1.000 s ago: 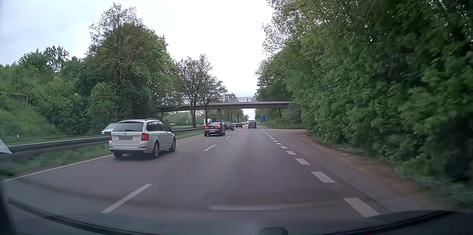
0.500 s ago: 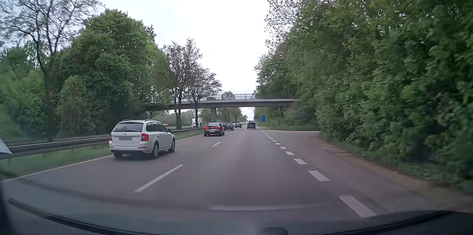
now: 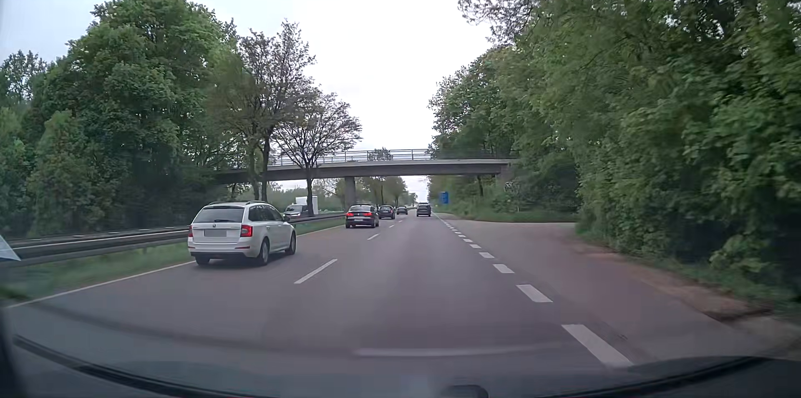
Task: Follow the waypoints while adhering to traffic rules and regulations
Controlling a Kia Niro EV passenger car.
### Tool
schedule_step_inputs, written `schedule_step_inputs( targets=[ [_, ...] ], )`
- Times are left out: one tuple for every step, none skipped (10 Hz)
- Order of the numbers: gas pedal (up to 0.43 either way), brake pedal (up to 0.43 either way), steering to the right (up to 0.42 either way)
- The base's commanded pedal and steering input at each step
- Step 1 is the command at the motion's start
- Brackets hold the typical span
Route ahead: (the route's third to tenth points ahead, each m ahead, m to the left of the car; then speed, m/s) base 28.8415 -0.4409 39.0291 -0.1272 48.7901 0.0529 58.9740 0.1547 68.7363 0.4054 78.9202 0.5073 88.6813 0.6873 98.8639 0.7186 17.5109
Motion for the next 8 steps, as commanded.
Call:
schedule_step_inputs(
  targets=[
    [0.098,0.000,-0.002],
    [0.098,0.000,-0.003],
    [0.098,0.000,-0.004],
    [0.110,0.000,-0.004],
    [0.110,0.000,-0.004],
    [0.110,0.000,-0.003],
    [0.110,0.000,-0.003],
    [0.110,0.000,-0.003]
  ],
)
